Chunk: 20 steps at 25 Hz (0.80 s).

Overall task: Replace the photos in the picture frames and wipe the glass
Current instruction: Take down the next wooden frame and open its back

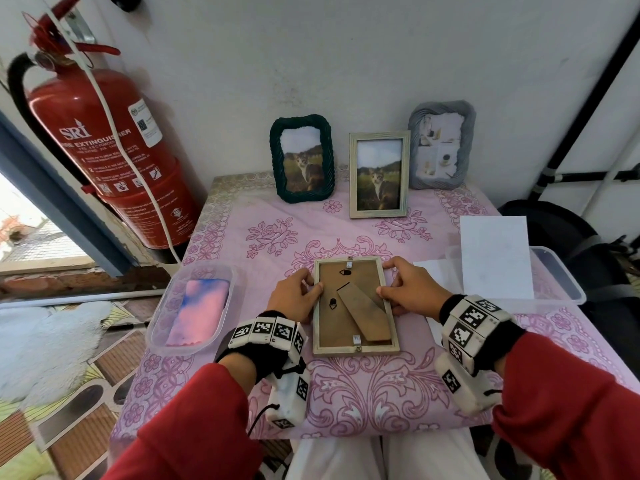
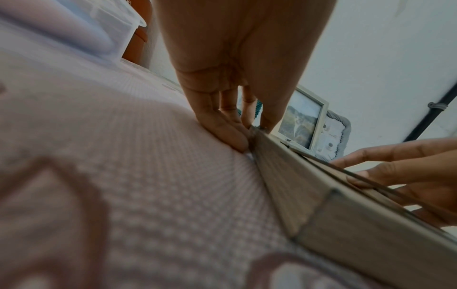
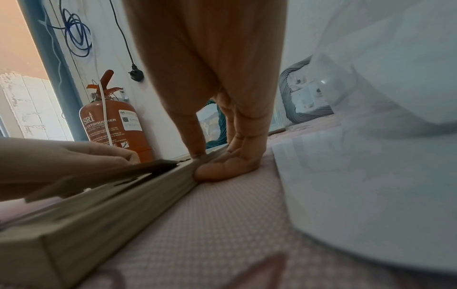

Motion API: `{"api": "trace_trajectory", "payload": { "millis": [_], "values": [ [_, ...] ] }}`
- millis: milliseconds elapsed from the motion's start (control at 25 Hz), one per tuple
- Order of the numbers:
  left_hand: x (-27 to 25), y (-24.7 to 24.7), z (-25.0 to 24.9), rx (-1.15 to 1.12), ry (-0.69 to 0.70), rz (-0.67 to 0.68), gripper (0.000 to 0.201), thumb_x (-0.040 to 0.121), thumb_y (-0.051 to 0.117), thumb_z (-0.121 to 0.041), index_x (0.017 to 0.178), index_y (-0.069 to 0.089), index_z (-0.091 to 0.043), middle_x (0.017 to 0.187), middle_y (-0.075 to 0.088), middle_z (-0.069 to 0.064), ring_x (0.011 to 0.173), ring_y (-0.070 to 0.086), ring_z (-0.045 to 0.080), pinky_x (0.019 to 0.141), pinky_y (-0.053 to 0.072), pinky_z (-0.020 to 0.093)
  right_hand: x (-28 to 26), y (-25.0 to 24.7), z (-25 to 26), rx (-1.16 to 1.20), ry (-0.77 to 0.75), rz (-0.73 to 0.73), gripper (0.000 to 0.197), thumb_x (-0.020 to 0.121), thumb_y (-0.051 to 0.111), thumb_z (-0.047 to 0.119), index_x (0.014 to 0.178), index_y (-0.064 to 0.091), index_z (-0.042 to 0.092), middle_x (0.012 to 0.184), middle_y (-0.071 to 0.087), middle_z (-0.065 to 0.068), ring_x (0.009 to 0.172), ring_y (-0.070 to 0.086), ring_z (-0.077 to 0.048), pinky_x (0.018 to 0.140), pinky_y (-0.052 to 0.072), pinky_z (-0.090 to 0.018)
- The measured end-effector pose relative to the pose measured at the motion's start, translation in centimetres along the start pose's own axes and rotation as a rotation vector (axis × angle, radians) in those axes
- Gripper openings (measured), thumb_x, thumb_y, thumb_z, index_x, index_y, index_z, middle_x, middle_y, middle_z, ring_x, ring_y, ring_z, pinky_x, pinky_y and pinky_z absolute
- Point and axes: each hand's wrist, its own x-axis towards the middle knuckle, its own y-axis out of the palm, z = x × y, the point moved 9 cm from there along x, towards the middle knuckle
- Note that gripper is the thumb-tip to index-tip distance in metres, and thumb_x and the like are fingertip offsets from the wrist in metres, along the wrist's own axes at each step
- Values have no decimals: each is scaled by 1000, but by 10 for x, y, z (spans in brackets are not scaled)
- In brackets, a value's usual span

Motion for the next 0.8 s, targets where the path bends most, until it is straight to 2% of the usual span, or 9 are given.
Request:
{"api": "trace_trajectory", "payload": {
  "millis": [120,240,400,520,640,720,800],
  "values": [
    [-1,0,-1,-33,-1,7,18,89,57,-28,80,48,-16,68,54,2,71,56,26,76,54,46,-1,0,0,1,7,-1,39,86,60,4,121,44,9,67,53,-6,57,56,-16,61,57,-33],
    [-3,0,-2,-67,-10,19,17,89,57,-26,81,48,-14,74,57,8,77,61,32,77,54,49,-1,1,0,8,23,-11,38,87,58,3,122,44,8,68,52,-6,59,55,-16,60,56,-33],
    [-6,0,-3,-136,-30,40,17,91,56,-26,82,48,-13,73,57,10,78,64,37,71,57,50,-2,2,1,16,35,-18,38,88,56,2,124,43,9,72,51,-3,60,55,-16,55,54,-28],
    [-9,3,0,-196,-70,50,17,91,55,-25,82,47,-14,70,55,8,68,61,31,63,58,41,-2,2,1,23,32,-25,39,88,56,2,125,43,8,72,50,-2,60,55,-15,56,54,-28],
    [-12,4,7,-334,-175,42,18,96,46,-25,83,46,-12,68,52,7,56,52,23,50,47,27,-4,3,0,3,30,-10,42,90,56,7,129,41,9,75,49,0,63,55,-14,57,54,-26],
    [-14,7,8,-406,-233,105,17,98,42,-25,90,45,-11,69,49,8,55,46,21,51,42,26,-4,5,-3,5,76,42,46,92,54,14,133,35,11,80,49,-1,67,55,-13,60,53,-26],
    [-20,9,2,-425,-240,189,14,96,48,-22,107,44,-15,75,49,7,62,49,20,56,44,28,-4,7,-3,-35,123,88,49,92,54,20,134,31,10,87,52,-5,73,56,-17,68,52,-30]
  ]
}}
